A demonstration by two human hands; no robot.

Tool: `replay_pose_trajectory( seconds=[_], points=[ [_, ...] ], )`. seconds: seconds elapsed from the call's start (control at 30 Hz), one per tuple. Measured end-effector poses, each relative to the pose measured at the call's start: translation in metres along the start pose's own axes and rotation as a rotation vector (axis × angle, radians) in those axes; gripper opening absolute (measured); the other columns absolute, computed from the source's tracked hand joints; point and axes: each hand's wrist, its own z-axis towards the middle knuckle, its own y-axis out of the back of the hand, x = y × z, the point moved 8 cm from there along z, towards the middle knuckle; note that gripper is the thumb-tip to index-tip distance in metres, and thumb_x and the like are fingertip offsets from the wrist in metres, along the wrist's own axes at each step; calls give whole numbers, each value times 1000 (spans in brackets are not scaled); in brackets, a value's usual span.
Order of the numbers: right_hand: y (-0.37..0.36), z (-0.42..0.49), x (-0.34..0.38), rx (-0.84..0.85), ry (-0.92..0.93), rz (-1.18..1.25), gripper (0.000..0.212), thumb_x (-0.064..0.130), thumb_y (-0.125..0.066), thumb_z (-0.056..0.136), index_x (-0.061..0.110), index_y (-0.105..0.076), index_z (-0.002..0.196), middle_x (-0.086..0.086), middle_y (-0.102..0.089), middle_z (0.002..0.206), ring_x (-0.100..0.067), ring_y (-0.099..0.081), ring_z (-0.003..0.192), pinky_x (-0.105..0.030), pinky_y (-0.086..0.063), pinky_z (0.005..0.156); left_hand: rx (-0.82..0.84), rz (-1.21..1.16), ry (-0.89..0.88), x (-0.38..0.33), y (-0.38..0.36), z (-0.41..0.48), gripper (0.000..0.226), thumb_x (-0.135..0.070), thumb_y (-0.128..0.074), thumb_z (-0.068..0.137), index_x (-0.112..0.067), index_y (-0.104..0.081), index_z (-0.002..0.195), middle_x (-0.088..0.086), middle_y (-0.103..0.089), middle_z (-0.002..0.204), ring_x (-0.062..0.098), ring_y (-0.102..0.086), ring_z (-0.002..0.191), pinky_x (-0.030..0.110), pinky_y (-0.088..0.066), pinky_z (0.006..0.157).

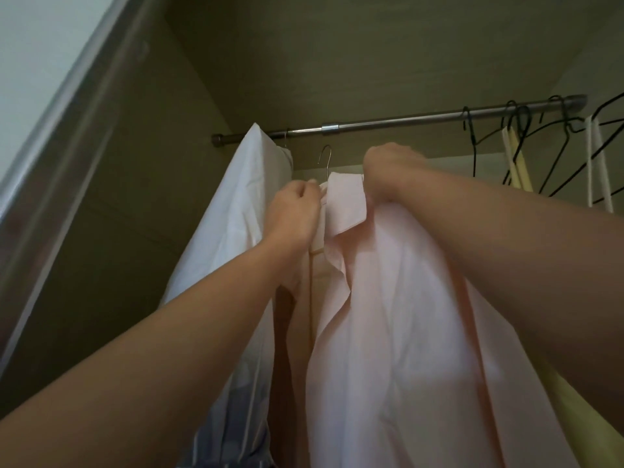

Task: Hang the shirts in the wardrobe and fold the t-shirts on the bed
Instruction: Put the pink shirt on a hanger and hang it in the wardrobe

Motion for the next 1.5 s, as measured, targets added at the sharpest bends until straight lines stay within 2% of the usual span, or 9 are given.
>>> replay_pose_trajectory(
  seconds=[0.13,0.27,0.4,0.57,0.87,1.07,1.2,1.37,1.5],
  points=[
    [0,12,12,-55,-11,-12,36,6,-52,88,6,-56,124,-13,-53,131,-31,-52,120,-33,-42,88,112,-58,-39,2,-17,14,37,-34,-40,100,-22,-48,133,-2,-52,131,18,-50,119,30,-41,94],
    [2,28,23,-108,-30,-21,37,4,-48,90,6,-54,126,-12,-50,135,-32,-48,124,-35,-41,94,116,29,-87,0,-22,35,36,-22,-42,98,-21,-52,133,2,-48,140,22,-47,124,36,-40,105],
    [0,48,31,-120,-41,-22,37,3,-47,91,5,-53,127,-12,-48,135,-31,-47,125,-35,-41,95,152,155,-113,-7,-24,57,41,-18,-39,98,-17,-47,137,4,-40,146,25,-42,129,36,-38,106],
    [4,73,38,-133,-64,-20,39,4,-46,92,5,-51,130,-12,-46,139,-31,-44,128,-37,-40,98,207,233,-169,-12,-26,70,40,-17,-37,99,-15,-49,136,7,-46,142,26,-48,123,38,-42,103],
    [2,110,60,-159,-55,-100,39,8,-49,92,6,-50,132,-12,-46,138,-31,-44,129,-39,-40,98,190,201,-132,5,3,73,41,-12,-36,98,-15,-47,138,4,-47,142,22,-44,129,37,-35,110],
    [-27,108,80,-71,-72,-55,41,6,-49,93,4,-48,134,-14,-43,142,-32,-40,132,-44,-41,100,188,98,-91,18,12,63,36,-18,-40,100,-15,-52,133,6,-57,131,23,-53,120,41,-42,104],
    [-22,96,73,-81,-64,32,40,8,-46,93,5,-49,133,-13,-45,141,-30,-44,130,-39,-42,98,160,121,-60,17,12,55,39,-14,-36,98,-14,-49,135,7,-54,133,24,-51,121,39,-41,105],
    [-2,66,60,-86,-43,245,35,18,-52,89,7,-56,123,-12,-54,132,-29,-52,121,-31,-44,92,85,84,13,14,16,32,27,-20,-38,97,-14,-57,115,7,-62,111,24,-57,101,36,-47,91],
    [-14,22,55,34,-19,626,34,25,-61,85,9,-58,115,-12,-57,123,-29,-57,112,-31,-45,80,93,-3,7,4,15,4,37,-27,-36,97,-14,-55,127,7,-58,125,23,-54,112,34,-42,98]
  ],
)
